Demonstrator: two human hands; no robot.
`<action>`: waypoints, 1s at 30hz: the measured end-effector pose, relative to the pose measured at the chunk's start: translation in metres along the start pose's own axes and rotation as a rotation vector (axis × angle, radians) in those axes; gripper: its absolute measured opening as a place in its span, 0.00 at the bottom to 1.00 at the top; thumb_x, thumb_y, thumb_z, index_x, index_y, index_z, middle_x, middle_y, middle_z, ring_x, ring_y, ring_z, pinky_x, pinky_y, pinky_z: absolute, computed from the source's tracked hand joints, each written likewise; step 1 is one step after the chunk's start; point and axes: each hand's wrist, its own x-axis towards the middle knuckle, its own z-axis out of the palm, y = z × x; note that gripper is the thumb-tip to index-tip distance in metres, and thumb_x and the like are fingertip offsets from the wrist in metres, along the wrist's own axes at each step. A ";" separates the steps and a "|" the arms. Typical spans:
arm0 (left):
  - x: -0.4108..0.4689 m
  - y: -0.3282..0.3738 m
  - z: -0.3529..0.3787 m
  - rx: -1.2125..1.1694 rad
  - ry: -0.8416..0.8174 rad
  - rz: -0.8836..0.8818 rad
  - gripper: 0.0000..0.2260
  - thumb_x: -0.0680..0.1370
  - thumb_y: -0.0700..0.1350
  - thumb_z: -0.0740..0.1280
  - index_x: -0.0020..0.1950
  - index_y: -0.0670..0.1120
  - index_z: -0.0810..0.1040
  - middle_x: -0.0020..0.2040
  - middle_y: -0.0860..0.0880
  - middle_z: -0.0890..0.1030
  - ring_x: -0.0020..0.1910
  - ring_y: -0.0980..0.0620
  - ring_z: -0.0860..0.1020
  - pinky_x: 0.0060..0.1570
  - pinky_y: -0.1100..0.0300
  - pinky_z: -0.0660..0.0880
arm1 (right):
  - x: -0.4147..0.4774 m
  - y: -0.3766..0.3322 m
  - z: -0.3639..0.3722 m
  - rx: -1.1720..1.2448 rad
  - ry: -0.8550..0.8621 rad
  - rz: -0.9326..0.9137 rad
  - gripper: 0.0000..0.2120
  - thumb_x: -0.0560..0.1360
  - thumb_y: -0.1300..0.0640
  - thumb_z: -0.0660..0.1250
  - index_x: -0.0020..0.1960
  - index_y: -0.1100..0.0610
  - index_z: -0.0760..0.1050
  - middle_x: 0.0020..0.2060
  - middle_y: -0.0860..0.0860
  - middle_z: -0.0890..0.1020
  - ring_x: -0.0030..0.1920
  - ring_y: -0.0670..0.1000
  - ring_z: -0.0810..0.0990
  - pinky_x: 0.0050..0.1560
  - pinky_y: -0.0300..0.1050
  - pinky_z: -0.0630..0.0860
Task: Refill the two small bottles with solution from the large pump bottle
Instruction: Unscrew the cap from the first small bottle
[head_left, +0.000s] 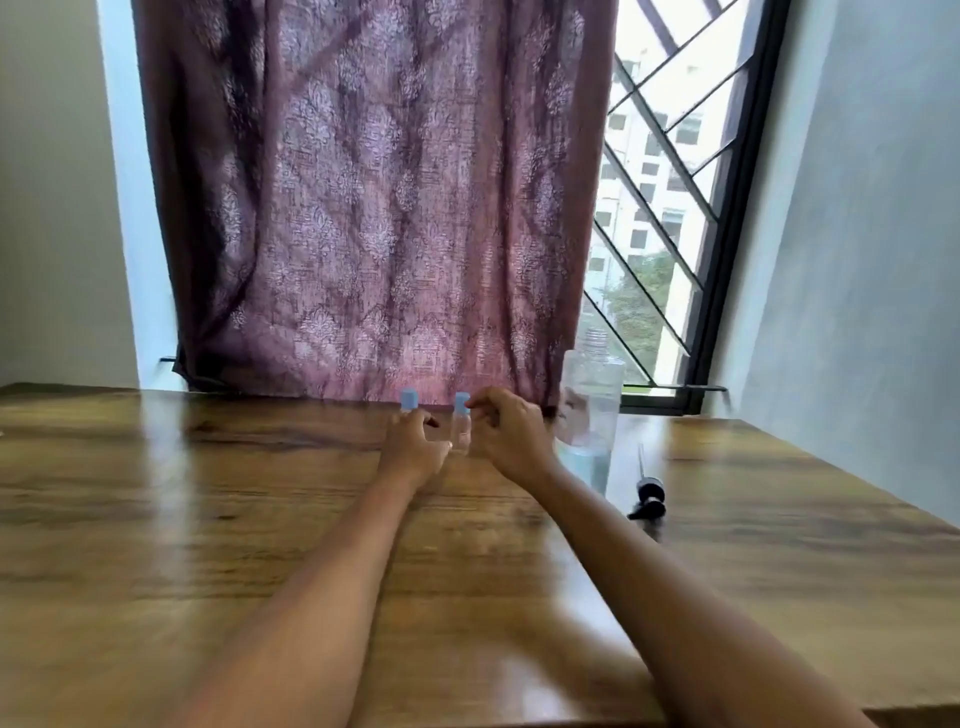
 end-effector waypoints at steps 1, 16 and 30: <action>0.001 -0.001 -0.001 -0.018 0.017 -0.001 0.06 0.72 0.41 0.69 0.48 0.45 0.77 0.50 0.47 0.74 0.50 0.49 0.75 0.53 0.56 0.71 | 0.008 0.006 0.014 0.020 -0.019 0.105 0.12 0.73 0.64 0.62 0.55 0.59 0.77 0.49 0.56 0.82 0.48 0.52 0.80 0.47 0.39 0.72; 0.008 -0.009 0.011 0.081 -0.078 0.104 0.21 0.73 0.45 0.69 0.64 0.46 0.69 0.64 0.44 0.75 0.63 0.43 0.74 0.58 0.52 0.73 | 0.057 0.044 0.056 0.012 -0.124 0.246 0.17 0.73 0.58 0.68 0.62 0.53 0.73 0.56 0.54 0.80 0.53 0.51 0.77 0.51 0.41 0.72; -0.031 0.017 0.018 -0.234 -0.279 0.241 0.18 0.70 0.45 0.76 0.58 0.50 0.78 0.50 0.49 0.85 0.51 0.54 0.83 0.52 0.52 0.80 | -0.009 0.036 -0.014 0.292 -0.182 0.234 0.20 0.74 0.52 0.69 0.64 0.53 0.73 0.45 0.45 0.81 0.47 0.46 0.81 0.50 0.43 0.79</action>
